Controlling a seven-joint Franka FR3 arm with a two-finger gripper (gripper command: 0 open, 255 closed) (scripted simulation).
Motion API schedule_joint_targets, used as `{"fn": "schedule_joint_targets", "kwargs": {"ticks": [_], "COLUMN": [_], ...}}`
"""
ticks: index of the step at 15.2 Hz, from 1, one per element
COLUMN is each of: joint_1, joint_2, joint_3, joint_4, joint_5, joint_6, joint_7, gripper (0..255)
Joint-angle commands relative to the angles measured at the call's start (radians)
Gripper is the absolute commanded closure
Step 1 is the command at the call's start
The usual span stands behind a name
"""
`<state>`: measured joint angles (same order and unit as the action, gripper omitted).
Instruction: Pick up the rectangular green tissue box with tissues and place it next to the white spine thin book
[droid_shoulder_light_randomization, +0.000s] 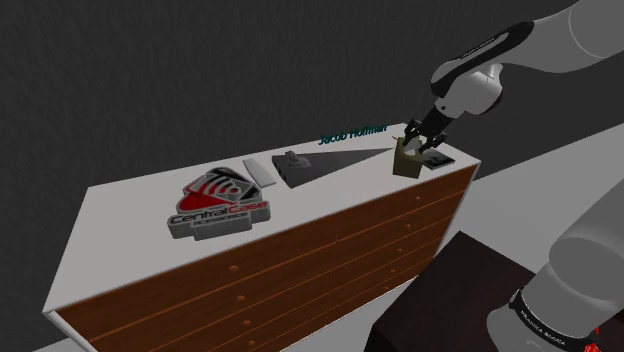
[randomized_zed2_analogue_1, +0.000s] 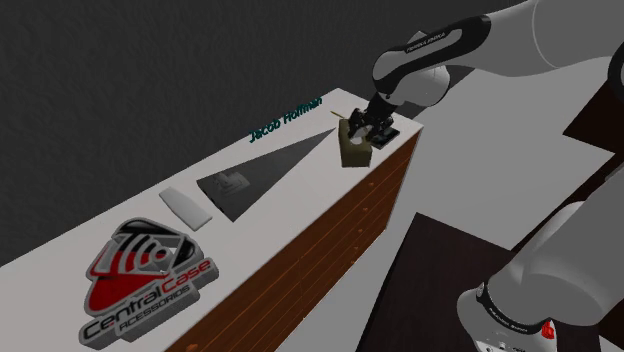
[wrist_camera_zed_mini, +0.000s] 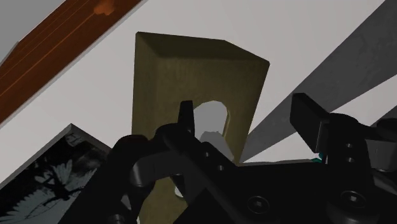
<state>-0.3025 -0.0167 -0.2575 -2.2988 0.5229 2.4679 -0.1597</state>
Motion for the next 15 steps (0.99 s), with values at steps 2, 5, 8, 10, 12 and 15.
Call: {"fn": "schedule_joint_targets", "kwargs": {"ticks": [2, 5, 8, 10, 12, 15], "joint_1": [0.000, -0.006, -0.023, -0.024, -0.024, -0.024], "joint_2": [0.000, -0.028, -0.101, -0.101, -0.101, -0.101], "joint_3": [0.000, -0.005, -0.016, -0.015, -0.015, -0.015], "joint_4": [0.000, 0.000, 0.010, 0.010, 0.010, 0.010], "joint_5": [0.000, -0.025, -0.088, -0.088, -0.088, -0.088], "joint_6": [0.000, -0.026, -0.102, -0.102, -0.102, -0.102], "joint_7": [0.000, 0.017, 0.058, 0.058, 0.058, 0.058], "gripper": [0, 0, 0, 0, 0, 0]}}
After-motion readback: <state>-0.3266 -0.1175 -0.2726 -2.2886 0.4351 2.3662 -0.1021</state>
